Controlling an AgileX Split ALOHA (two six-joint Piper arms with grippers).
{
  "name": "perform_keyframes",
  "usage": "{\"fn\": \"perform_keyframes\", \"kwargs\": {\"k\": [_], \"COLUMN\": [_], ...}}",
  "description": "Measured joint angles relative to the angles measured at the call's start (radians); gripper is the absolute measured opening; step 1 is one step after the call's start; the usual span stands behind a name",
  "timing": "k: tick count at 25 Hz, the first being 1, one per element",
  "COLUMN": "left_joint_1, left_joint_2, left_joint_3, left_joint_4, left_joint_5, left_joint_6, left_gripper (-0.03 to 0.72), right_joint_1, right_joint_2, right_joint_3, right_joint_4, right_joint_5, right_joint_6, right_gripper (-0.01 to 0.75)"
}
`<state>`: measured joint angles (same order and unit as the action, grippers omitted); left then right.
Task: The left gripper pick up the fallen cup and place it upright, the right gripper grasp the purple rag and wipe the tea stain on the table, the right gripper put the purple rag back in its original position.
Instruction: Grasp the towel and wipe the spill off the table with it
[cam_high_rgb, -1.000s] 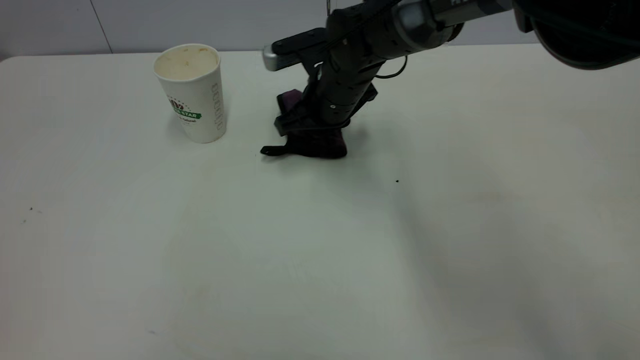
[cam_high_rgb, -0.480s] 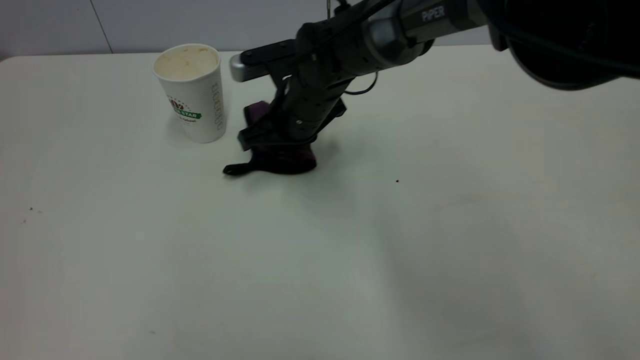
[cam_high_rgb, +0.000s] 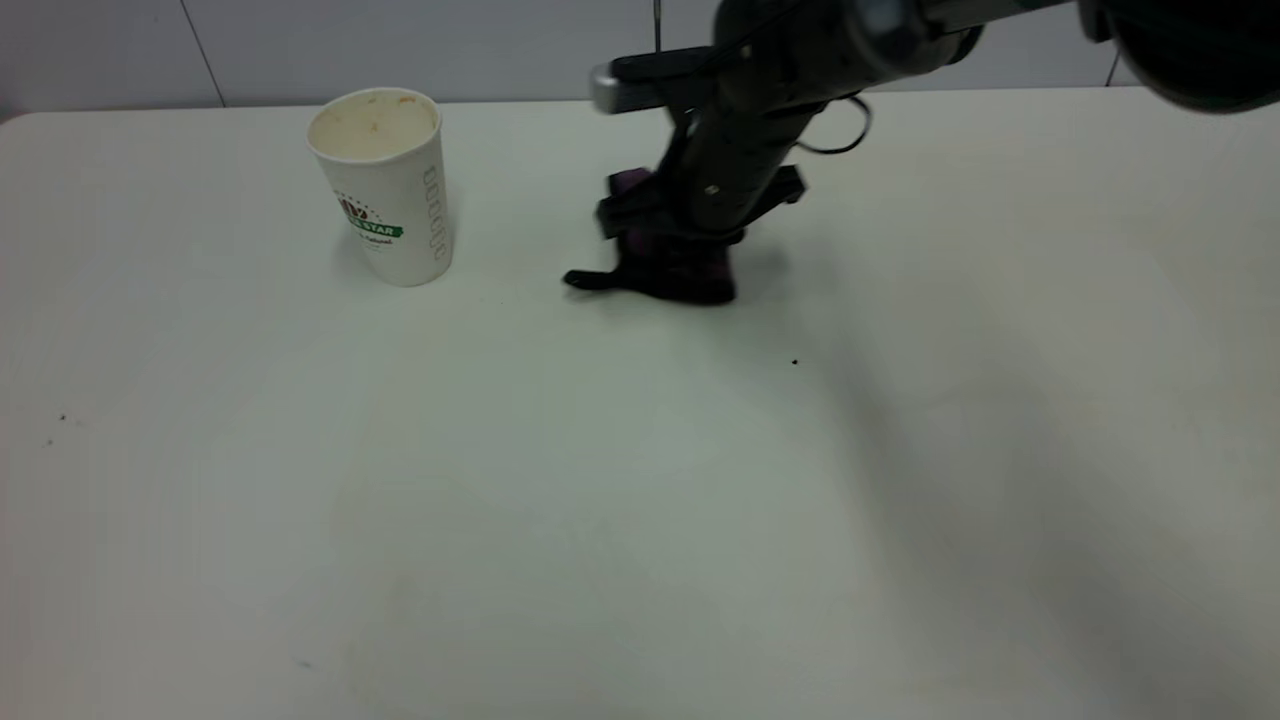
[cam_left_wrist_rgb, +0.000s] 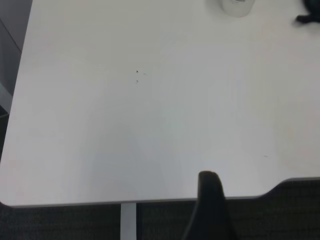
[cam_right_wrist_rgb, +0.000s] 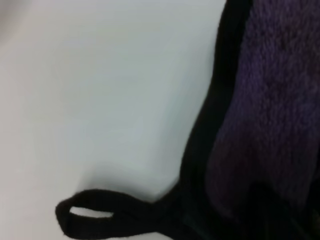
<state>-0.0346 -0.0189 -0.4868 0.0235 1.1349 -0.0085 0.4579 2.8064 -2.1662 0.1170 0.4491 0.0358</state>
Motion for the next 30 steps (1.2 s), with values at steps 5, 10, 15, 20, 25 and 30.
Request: {"fn": "perform_keyframes", "kwargs": {"k": [5,10,15,20,25,30], "left_joint_1": [0.000,0.000,0.000,0.000,0.000,0.000], "left_joint_2": [0.000,0.000,0.000,0.000,0.000,0.000], "left_joint_3": [0.000,0.000,0.000,0.000,0.000,0.000], "left_joint_4": [0.000,0.000,0.000,0.000,0.000,0.000], "left_joint_5": [0.000,0.000,0.000,0.000,0.000,0.000], "left_joint_6": [0.000,0.000,0.000,0.000,0.000,0.000], "left_gripper": [0.589,0.589,0.589,0.589,0.589,0.589], "right_joint_1": [-0.175,-0.326,-0.440,-0.477,-0.478,-0.481], "right_joint_2": [-0.017,-0.028,-0.033,-0.039,-0.049,-0.100], "right_joint_3": [-0.008,-0.009,-0.010,-0.010,-0.045,-0.158], "right_joint_4": [0.005,0.018,0.025,0.011,-0.051,-0.070], "right_joint_5": [0.154,0.331,0.486,0.554,0.633,0.750], "right_joint_6": [0.000,0.000,-0.009,-0.036,-0.079,-0.097], "right_gripper": [0.068,0.076,0.082,0.193,0.590,0.722]}}
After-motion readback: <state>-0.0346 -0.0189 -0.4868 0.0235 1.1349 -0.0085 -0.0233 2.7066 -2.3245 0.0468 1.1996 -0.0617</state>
